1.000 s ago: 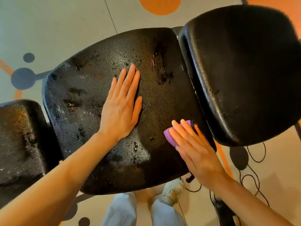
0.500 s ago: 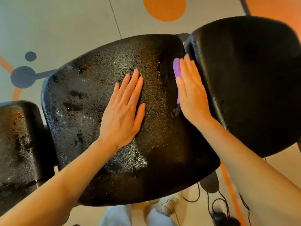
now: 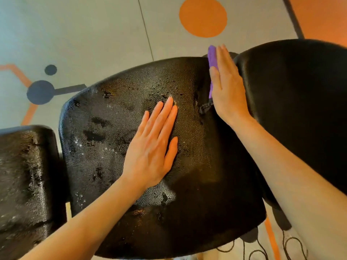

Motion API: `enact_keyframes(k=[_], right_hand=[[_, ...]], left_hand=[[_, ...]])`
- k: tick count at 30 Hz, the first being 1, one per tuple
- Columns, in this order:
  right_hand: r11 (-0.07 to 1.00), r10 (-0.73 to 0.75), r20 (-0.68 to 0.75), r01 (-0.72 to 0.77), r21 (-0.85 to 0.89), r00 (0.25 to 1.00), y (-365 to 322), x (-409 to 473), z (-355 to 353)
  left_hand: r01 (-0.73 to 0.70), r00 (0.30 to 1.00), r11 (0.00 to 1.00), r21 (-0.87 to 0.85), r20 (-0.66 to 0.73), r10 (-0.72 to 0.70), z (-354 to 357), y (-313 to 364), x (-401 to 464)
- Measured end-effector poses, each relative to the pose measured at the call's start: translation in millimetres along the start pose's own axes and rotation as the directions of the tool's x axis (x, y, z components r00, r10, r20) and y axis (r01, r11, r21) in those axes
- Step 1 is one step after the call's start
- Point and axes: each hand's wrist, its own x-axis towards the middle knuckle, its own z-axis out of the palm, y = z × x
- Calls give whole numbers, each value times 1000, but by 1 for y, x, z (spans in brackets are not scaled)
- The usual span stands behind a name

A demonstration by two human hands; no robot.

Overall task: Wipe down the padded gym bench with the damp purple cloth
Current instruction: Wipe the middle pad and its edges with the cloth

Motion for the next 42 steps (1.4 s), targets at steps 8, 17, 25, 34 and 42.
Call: enact_keyframes(k=[8,17,25,34,42], right_hand=[[995,-32,41,36,-91,999,-7,-26,0],[973,-156,159,179,-144,975,-3,-114,-1],[978,-149,132,165,-127,980,-21,-72,7],[975,-162,45,167,-148,986,-40,0,25],[978,-150,153,169,-122,977,-26,-65,14]], left_hand=[[8,1000,1000,9,15,-8,-1,1,1],[26,1000,1000,5,9,-26,-1,0,0],[19,1000,1000,-10,2,-19,0,1,1],[25,1000,1000,-10,7,-25,1,1,-1],[40,999,993,-108,-31,-44,-7,1,0]])
